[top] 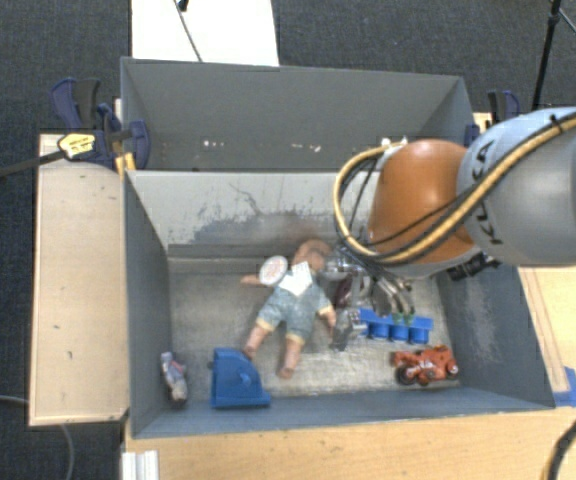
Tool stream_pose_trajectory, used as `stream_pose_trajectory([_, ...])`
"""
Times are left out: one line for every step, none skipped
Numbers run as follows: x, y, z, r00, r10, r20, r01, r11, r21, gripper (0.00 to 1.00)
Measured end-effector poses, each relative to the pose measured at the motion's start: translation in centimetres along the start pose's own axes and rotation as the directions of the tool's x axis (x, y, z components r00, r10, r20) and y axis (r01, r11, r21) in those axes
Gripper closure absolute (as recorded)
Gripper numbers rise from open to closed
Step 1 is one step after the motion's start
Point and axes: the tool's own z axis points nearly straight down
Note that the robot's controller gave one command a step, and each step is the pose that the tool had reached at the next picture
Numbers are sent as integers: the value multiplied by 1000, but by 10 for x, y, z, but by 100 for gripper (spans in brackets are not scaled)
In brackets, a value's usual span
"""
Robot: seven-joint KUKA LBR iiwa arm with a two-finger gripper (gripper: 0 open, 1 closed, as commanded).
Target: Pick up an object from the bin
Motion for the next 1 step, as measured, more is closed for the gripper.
stream_pose_trajectory([-3, 14, 34, 998, 52, 32, -52, 999, -1, 100])
